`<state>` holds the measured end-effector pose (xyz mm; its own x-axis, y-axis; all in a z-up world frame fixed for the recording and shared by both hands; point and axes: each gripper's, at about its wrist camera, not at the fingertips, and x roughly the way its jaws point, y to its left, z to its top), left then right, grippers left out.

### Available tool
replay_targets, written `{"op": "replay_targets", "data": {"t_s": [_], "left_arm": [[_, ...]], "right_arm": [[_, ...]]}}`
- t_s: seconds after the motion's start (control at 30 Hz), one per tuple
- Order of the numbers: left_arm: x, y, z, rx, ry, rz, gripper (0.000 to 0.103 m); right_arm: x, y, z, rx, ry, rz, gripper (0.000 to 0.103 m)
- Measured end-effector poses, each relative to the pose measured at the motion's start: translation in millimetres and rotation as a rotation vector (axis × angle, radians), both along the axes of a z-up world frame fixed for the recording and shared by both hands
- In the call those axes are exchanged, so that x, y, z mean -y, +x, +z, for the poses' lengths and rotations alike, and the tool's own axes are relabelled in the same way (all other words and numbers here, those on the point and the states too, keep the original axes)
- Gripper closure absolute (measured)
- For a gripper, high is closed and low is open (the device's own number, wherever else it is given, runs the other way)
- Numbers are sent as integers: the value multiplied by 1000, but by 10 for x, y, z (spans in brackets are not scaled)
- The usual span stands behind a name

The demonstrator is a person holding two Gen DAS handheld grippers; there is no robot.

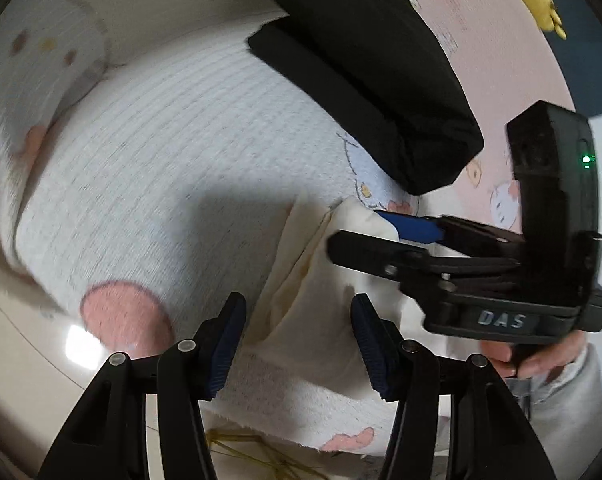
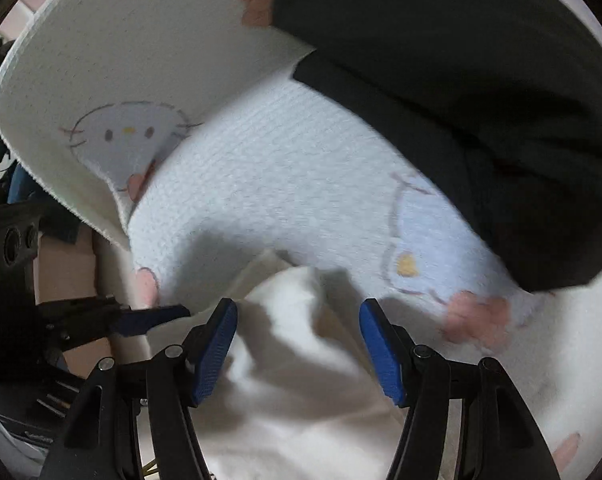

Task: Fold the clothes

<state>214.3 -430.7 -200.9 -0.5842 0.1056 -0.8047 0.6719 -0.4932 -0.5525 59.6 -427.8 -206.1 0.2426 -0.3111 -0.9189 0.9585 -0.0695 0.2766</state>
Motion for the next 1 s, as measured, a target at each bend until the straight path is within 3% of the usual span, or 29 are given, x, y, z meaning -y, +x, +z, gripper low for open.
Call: {"op": "replay_targets", "data": {"t_s": [0.03, 0.13, 0.17, 0.43, 0.53, 0.83, 1.0], "left_arm": [[-5, 22, -1, -2, 7, 5, 56], [-24, 71, -9, 0, 0, 12, 63], [-42, 78, 3, 1, -9, 12, 65], [-154, 151, 147, 35, -82, 25, 82], [-192, 194, 151, 65, -112, 6, 83], [-178, 360, 9, 78, -49, 24, 82], [-175, 385, 22, 83, -42, 38, 82]], "right_arm": [[20, 32, -10, -6, 1, 7, 65], [78, 129, -39, -25, 6, 27, 93], [95, 159, -45, -30, 7, 33, 94], [123, 189, 78, -17, -12, -2, 96], [130, 238, 96, -8, -30, -2, 97], [271, 436, -93, -91, 0, 14, 96], [310, 401, -62, -74, 14, -22, 92]]}}
